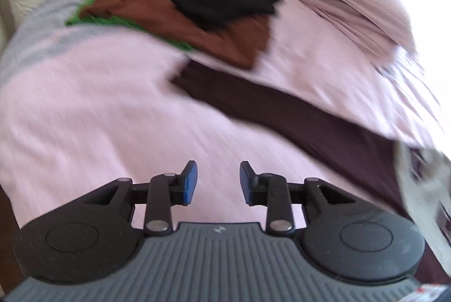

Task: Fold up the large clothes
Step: 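Move both open grippers back over the flat sweater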

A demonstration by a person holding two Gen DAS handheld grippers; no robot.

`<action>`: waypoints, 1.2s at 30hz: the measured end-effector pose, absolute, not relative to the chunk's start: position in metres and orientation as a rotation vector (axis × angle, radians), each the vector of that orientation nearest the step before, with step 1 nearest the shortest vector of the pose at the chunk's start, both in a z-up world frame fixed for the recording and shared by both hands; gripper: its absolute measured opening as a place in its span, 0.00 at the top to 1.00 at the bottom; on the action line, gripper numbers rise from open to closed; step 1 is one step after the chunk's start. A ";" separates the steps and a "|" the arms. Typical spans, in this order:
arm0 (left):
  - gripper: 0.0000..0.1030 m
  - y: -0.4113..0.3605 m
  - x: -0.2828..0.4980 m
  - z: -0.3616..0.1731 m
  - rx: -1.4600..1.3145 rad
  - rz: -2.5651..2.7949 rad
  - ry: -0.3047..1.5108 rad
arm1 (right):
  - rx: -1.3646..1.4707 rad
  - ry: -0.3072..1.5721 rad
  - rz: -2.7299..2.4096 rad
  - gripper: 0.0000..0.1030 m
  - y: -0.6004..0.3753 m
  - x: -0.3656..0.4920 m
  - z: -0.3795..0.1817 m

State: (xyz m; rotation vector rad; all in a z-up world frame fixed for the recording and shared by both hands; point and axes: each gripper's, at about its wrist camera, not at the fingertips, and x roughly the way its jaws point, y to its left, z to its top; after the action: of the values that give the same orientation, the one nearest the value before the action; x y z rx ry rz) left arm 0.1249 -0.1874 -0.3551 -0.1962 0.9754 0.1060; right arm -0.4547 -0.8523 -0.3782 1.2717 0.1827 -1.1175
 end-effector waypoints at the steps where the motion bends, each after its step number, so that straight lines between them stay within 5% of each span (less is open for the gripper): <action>1: 0.73 -0.200 0.116 -0.357 -0.205 0.083 0.988 | 1.301 0.141 -1.099 0.60 -0.865 -0.461 -0.387; 4: 0.73 -0.239 0.088 -0.362 -0.209 0.029 1.033 | 1.344 0.058 -1.051 0.60 -0.891 -0.465 -0.401; 6: 0.73 -0.259 0.073 -0.360 -0.215 -0.001 1.049 | 1.284 0.042 -1.026 0.98 -0.905 -0.459 -0.386; 12: 0.73 -0.293 0.031 -0.340 -0.180 -0.123 1.030 | 0.814 0.009 -0.796 0.98 -0.910 -0.452 -0.273; 17: 0.73 -0.319 0.009 -0.354 -0.106 -0.201 1.071 | 0.836 0.333 -0.977 0.97 -0.962 -0.431 -0.337; 20: 0.73 -0.321 0.001 -0.355 -0.053 -0.247 1.077 | 0.885 0.550 -1.073 0.92 -0.976 -0.424 -0.372; 22: 0.73 -0.321 -0.005 -0.351 0.031 -0.271 1.057 | 0.824 0.550 -1.134 0.74 -0.960 -0.419 -0.355; 23: 0.73 -0.321 -0.006 -0.349 0.075 -0.277 1.052 | 0.760 0.575 -1.165 0.53 -0.947 -0.413 -0.343; 24: 0.73 -0.322 -0.006 -0.347 0.118 -0.284 1.052 | 0.657 0.590 -1.192 0.49 -0.927 -0.403 -0.329; 30: 0.70 -0.372 -0.012 -0.341 0.342 -0.517 0.940 | 0.428 0.684 -0.598 0.49 -0.780 -0.296 -0.287; 36: 0.66 -0.439 0.005 -0.361 0.393 -0.710 0.879 | 0.185 0.759 -0.238 0.49 -0.648 -0.175 -0.319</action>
State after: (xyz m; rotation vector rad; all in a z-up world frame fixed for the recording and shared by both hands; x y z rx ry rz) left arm 0.0054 -0.4392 -0.3614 0.3931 0.8795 -0.7105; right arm -0.1747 -0.6480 -0.3192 0.1854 0.7587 -0.2384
